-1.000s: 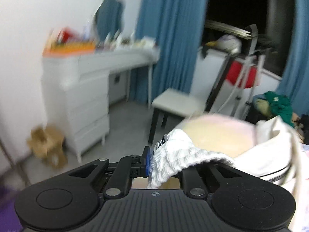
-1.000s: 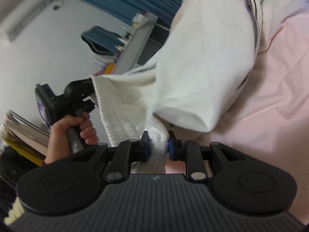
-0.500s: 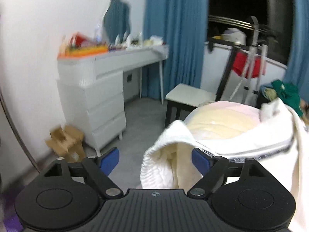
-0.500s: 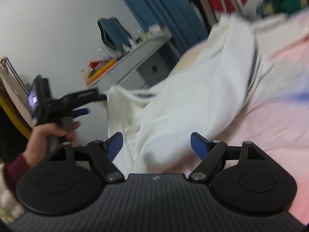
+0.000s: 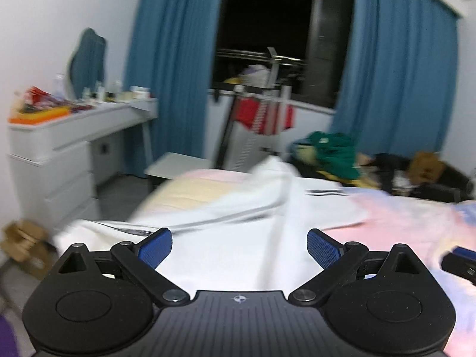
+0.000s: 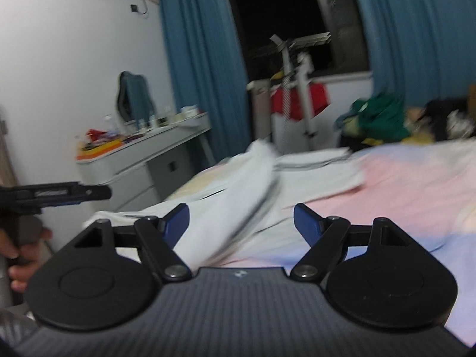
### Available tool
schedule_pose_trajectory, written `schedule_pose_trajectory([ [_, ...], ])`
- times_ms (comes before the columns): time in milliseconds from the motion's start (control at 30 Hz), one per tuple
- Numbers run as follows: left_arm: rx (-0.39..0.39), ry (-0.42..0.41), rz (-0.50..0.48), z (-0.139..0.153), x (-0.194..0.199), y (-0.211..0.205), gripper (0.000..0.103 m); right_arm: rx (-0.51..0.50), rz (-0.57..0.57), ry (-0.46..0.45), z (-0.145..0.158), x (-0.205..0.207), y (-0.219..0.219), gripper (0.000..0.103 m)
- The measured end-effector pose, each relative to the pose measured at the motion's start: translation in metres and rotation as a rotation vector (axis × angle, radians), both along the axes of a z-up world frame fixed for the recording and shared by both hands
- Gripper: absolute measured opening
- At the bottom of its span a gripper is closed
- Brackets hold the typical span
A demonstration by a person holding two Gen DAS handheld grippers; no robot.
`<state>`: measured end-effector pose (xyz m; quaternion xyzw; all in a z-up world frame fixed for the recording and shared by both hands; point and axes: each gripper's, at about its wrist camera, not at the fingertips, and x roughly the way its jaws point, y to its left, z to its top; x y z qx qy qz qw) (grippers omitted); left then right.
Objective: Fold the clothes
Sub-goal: 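Open both grippers and release the sweatpants onto the bed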
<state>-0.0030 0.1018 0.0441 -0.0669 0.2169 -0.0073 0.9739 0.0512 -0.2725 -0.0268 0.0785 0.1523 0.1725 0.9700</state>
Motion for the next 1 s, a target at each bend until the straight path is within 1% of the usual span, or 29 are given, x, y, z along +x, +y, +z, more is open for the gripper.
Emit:
schedule_pose_trajectory([
  [100, -0.032, -0.005, -0.048, -0.014, 0.001, -0.038, 0.098, 0.001, -0.063, -0.016, -0.009, 0.001, -0.03, 0.079],
  [167, -0.029, -0.016, -0.071, -0.028, 0.003, -0.059, 0.098, 0.03, -0.097, -0.011, -0.02, 0.003, -0.045, 0.079],
  [233, -0.031, 0.007, -0.088, -0.044, 0.007, -0.073, 0.098, 0.065, -0.126, 0.008, -0.034, 0.005, -0.055, 0.079],
  [333, -0.028, 0.046, -0.107, -0.065, 0.014, -0.076, 0.098, 0.085, -0.133, 0.041, -0.05, 0.008, -0.06, 0.079],
  [433, -0.023, 0.074, -0.098, -0.077, 0.018, -0.071, 0.098, 0.058, -0.115, 0.044, -0.053, 0.012, -0.054, 0.079],
  [600, -0.034, 0.066, -0.079, -0.081, 0.022, -0.057, 0.098, 0.048, -0.095, 0.034, -0.053, 0.01, -0.046, 0.079],
  [733, -0.044, 0.068, -0.076, -0.081, 0.027, -0.051, 0.098, 0.041, -0.106, 0.037, -0.053, 0.006, -0.045, 0.079],
  [800, -0.06, 0.093, -0.057, -0.081, 0.03, -0.05, 0.098, 0.041, -0.121, 0.04, -0.052, 0.003, -0.045, 0.079],
  [900, -0.12, 0.149, -0.051, -0.079, 0.051, -0.049, 0.097, 0.034, -0.16, 0.047, -0.053, -0.003, -0.047, 0.079],
  [933, -0.124, 0.157, -0.053, -0.077, 0.06, -0.049, 0.097, 0.035, -0.172, 0.051, -0.053, -0.004, -0.049, 0.079],
  [1000, -0.08, 0.14, -0.058, -0.074, 0.08, -0.053, 0.097, 0.047, -0.191, 0.066, -0.055, -0.004, -0.053, 0.079],
])
